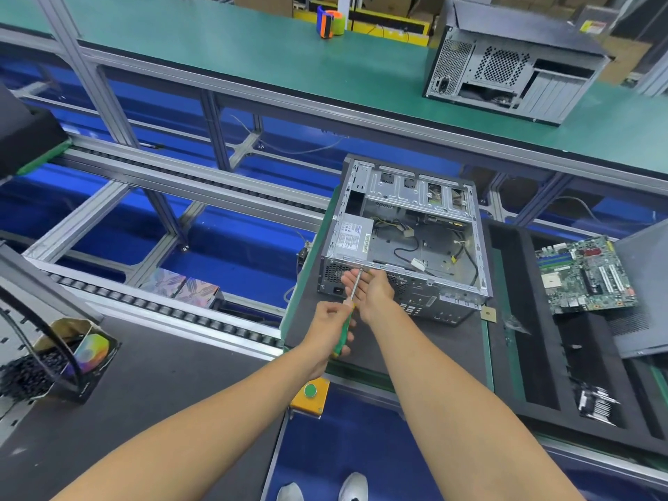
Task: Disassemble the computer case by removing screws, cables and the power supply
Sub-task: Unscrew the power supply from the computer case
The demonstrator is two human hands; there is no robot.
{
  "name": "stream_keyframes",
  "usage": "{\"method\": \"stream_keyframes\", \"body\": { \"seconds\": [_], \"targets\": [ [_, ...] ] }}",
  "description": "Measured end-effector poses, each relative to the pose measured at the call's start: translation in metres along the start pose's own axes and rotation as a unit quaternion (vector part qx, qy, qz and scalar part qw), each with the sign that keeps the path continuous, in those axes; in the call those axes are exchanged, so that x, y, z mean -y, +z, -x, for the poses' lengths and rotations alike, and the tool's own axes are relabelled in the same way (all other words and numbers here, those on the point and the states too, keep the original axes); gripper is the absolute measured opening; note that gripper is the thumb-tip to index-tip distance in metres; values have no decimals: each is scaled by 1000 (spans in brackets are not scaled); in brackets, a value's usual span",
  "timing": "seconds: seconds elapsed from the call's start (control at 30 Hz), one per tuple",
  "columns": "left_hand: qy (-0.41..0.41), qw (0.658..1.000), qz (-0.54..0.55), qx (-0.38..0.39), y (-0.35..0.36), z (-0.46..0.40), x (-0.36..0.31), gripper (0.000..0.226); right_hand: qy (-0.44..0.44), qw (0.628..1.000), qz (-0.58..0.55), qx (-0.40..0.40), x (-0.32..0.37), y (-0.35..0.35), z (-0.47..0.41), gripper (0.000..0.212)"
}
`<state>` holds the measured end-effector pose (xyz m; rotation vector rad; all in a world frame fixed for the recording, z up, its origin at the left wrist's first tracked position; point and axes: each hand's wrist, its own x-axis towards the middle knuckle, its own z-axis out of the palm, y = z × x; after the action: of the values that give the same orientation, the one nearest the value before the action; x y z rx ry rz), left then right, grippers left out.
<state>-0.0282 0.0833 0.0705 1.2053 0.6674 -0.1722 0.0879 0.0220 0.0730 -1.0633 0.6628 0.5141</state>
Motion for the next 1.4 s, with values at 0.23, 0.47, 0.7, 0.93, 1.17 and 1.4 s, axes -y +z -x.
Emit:
{"method": "stream_keyframes", "body": {
  "seconds": [0.23,0.47,0.7,0.93,1.17,1.4],
  "targets": [
    [-4,999,-1,34,-4,-5,4,35,6,1000,5,-14,2,-1,-1,49],
    [-6,1000,-26,-6,5,-3,3,34,-5,1000,8,-29,4,0,3,45],
    [2,1000,-1,19,6,0,5,31,-19,999,13,-35,2,0,7,36],
    [-20,1000,-5,19,7,4,-1,36,-14,999,10,-33,4,1,9,34],
    [-3,1000,4,18,5,5,-6,33,-16,999,4,-31,3,1,9,33],
    [-43,999,-3,17,5,5,-11,47,-13,999,5,-42,3,3,9,31]
  ]
}}
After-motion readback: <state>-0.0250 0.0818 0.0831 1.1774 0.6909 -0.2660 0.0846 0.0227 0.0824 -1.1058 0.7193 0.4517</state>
